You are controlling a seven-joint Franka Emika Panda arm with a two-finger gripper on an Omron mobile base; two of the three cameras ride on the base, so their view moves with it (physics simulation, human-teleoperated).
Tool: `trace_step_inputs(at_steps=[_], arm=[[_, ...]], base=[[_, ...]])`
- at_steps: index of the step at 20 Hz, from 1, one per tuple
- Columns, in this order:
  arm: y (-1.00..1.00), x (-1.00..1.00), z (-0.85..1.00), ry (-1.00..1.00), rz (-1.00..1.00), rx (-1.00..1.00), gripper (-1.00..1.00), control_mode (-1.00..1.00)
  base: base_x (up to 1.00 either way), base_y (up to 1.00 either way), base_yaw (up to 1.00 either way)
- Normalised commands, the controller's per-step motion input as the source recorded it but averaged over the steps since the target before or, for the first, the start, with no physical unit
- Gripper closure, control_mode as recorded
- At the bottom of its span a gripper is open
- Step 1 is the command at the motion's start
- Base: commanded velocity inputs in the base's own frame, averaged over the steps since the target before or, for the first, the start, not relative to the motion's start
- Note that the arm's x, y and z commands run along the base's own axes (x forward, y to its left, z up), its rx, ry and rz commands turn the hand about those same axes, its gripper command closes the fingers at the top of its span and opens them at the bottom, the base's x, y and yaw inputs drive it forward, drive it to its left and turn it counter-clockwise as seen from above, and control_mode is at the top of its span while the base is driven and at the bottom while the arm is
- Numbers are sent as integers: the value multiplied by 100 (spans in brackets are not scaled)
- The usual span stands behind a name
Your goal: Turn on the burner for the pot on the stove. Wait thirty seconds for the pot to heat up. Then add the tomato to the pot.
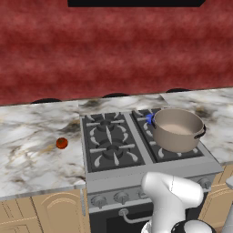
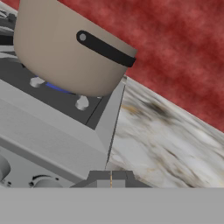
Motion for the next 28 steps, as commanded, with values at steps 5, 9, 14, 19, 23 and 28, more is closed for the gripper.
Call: trace_step_inputs(at_steps=[5,9,14,19,23,28], arm=[[0,0,0,0,0,0,100,-100],[0,0,0,0,0,0,100,-100],[0,0,0,0,0,0,100,-100],[0,0,0,0,0,0,100,-100],[0,0,0,0,0,0,100,-100],[0,0,0,0,0,0,100,-100]], base=[[0,0,0],[0,0,0],[0,0,0],[0,0,0],[0,0,0],[0,0,0]])
